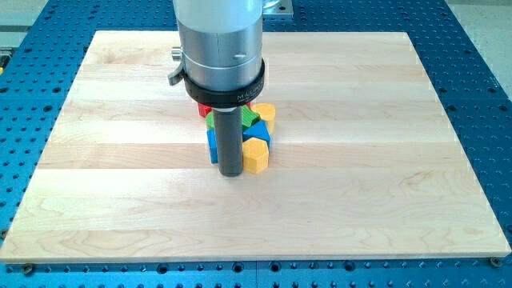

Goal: Push the red blocks slightly down

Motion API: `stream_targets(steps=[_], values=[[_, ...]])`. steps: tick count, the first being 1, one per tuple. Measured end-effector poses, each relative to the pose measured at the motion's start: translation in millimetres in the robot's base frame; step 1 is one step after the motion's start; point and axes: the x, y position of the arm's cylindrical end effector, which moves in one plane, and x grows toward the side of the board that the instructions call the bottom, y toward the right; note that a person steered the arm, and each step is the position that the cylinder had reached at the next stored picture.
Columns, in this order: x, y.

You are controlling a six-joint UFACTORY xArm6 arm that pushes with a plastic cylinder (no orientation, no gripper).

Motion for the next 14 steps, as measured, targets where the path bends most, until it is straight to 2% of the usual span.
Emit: stream_targets(steps=[2,4,5,7,9,11,12,13,14], values=[[10,-21],[-57,-134],[-99,-145],[-119,-73],[-132,-57],[-134,-15],[-157,-12],[-162,27],[-158,36]])
